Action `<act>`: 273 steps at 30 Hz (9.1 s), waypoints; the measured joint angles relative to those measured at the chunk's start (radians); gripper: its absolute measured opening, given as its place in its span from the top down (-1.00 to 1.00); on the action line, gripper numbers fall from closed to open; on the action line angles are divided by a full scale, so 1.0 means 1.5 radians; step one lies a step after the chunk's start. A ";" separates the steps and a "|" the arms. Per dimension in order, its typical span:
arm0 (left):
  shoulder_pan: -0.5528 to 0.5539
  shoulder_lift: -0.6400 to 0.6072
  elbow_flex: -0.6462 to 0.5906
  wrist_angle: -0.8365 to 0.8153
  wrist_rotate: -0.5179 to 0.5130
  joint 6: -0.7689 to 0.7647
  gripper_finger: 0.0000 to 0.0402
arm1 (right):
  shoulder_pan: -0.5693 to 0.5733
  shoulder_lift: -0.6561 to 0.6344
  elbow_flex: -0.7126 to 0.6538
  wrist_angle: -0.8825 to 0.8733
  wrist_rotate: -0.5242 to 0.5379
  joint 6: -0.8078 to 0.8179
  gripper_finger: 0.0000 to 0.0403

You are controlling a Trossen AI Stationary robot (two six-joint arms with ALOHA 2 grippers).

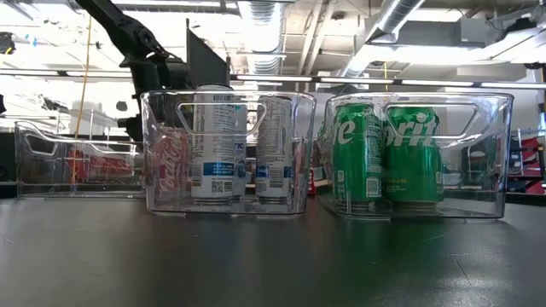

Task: Sort soda cans
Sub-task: Put the top left red soda can into the left transparent bin, then put the top red soda can into the left transparent bin

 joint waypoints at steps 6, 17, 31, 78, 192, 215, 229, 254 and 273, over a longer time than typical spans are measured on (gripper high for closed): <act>0.000 0.000 0.000 0.003 -0.006 -0.011 -0.90 | 0.000 0.000 0.000 0.003 0.000 0.002 -0.56; 0.000 0.017 -0.001 0.016 -0.044 -0.017 -0.83 | 0.000 0.000 0.000 0.003 0.000 0.005 -0.56; -0.006 0.022 0.001 0.033 -0.059 -0.010 -0.81 | -0.008 0.000 0.000 0.003 0.000 0.006 -0.56; -0.019 -0.186 0.025 -0.103 -0.046 0.086 -0.48 | -0.008 0.000 0.000 0.003 0.000 0.012 -0.56; -0.318 -0.546 -0.129 -0.015 -0.055 0.044 -0.71 | -0.157 0.000 0.000 0.044 0.001 0.079 -0.56; -0.348 -0.573 -0.129 0.019 -0.066 0.059 -0.71 | -0.569 0.131 -0.001 0.118 -0.276 0.135 -0.82; -0.375 -0.593 -0.210 0.075 -0.066 0.044 -0.71 | -0.700 0.295 0.155 0.035 -0.400 0.144 -0.98; -0.375 -0.721 -0.313 0.135 -0.065 0.037 -0.71 | -0.702 0.459 0.283 -0.153 -0.488 0.179 -0.99; -0.375 -0.721 -0.313 0.134 -0.065 0.039 -0.71 | -0.715 0.489 0.282 -0.177 -0.474 0.171 -0.99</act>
